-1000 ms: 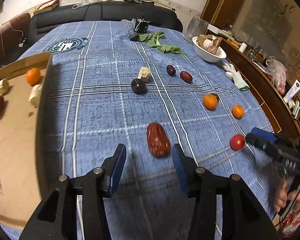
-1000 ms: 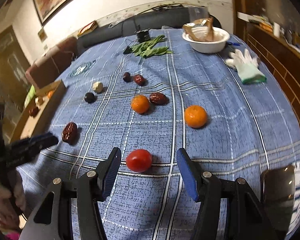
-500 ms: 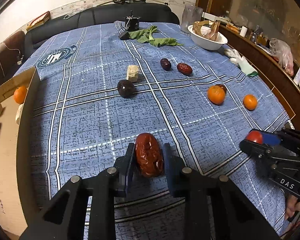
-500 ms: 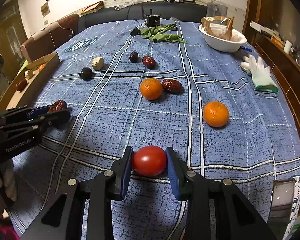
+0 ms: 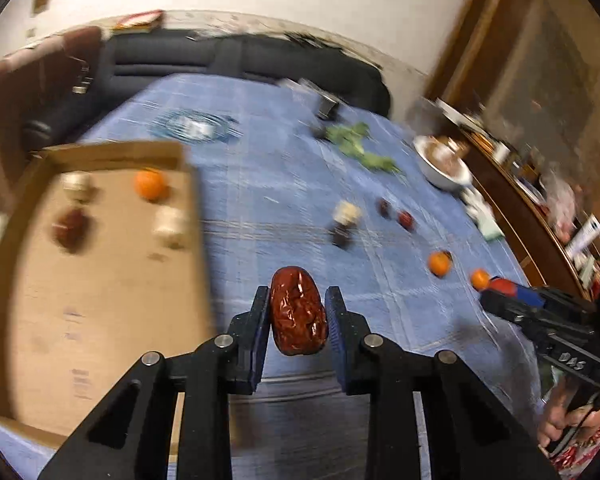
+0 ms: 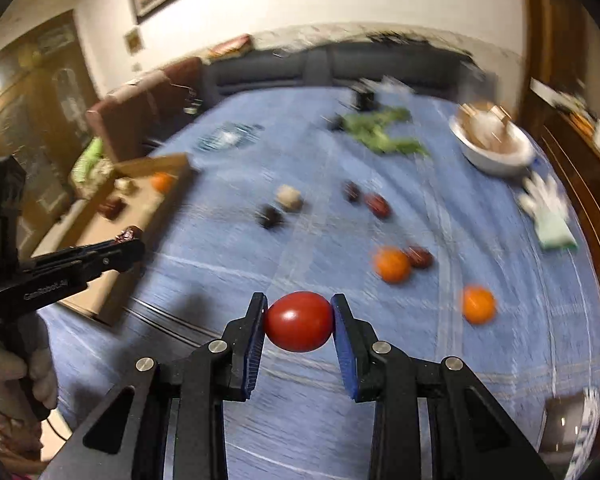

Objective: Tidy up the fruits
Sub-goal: 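Carry the red date and tomato over the cardboard tray with both tools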

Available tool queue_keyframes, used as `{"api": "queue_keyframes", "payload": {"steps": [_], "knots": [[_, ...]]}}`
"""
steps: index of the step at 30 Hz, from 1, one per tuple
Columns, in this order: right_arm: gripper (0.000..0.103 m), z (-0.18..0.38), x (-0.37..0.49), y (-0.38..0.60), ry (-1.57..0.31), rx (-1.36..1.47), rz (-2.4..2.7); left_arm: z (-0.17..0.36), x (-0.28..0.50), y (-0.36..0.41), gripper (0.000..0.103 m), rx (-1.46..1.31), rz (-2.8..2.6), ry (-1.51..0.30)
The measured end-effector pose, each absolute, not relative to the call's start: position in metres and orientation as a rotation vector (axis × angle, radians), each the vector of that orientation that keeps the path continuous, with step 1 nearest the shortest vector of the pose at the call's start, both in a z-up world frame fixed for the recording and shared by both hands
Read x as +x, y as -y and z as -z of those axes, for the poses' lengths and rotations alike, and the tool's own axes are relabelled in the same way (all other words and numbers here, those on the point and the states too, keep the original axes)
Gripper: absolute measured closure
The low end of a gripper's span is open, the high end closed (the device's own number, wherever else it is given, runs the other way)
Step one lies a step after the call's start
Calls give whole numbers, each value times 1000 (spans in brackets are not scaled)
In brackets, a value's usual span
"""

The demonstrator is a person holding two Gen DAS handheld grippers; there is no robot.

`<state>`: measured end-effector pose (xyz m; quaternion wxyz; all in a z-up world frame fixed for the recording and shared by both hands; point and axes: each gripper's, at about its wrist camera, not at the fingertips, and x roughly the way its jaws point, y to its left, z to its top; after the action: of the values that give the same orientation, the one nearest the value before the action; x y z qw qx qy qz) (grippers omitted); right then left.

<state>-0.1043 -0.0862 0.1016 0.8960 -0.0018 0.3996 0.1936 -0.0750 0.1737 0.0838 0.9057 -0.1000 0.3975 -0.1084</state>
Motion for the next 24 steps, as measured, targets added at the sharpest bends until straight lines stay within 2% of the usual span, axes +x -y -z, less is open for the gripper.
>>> {"api": "queue_keyframes", "payload": {"steps": [6,9,15,24], "knots": [[67,-141,-85,-7,-763,-38,-592,-101,-61,-260,77,-160,10,-820],[67,-142,-71,-55,-768,-62,-659,-94,-46,-289,77,-169,-53,-849],[67,-103,-40,-138,-863,-129,-708,-65,-27,-329,77,-243,-129,-954],[67,-57,-14,-185,-926,-171,-708,-40,-9,-335,77,-251,-134,-1035]]}}
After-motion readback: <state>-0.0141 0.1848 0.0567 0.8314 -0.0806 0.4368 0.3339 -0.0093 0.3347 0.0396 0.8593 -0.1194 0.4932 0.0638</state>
